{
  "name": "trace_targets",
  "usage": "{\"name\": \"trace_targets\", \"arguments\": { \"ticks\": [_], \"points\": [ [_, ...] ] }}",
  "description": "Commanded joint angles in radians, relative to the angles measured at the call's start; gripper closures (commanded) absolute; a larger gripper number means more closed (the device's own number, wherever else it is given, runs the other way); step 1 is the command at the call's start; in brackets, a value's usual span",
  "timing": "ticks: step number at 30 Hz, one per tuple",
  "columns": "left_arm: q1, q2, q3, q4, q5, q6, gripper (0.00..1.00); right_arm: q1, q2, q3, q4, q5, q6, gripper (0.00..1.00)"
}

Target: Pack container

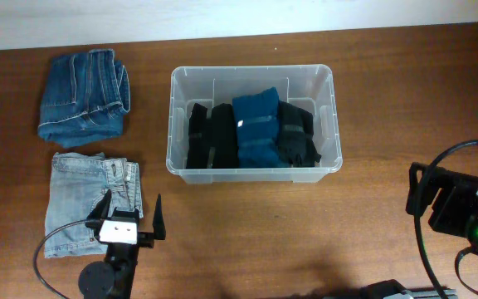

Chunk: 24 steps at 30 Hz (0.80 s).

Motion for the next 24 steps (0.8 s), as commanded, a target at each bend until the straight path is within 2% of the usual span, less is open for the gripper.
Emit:
{"name": "trace_targets", "arguments": {
  "ticks": [1, 7, 14, 24],
  "points": [
    [0.006, -0.006, -0.004, -0.002, -0.004, 0.016, 0.00, -0.056, -0.027, -0.029, 0.007, 0.008, -0.011, 0.02],
    [0.006, -0.006, -0.004, -0.002, -0.004, 0.016, 0.01, -0.217, -0.202, -0.262, 0.151, 0.006, -0.018, 0.01],
    [0.006, -0.006, -0.004, -0.002, -0.004, 0.016, 0.01, -0.218, -0.496, -0.689, 0.546, -0.126, -0.185, 0.01],
    [0.006, -0.006, -0.004, -0.002, -0.004, 0.016, 0.01, -0.218, -0.840, -1.324, 1.081, -0.245, -0.195, 0.01]
  ]
}}
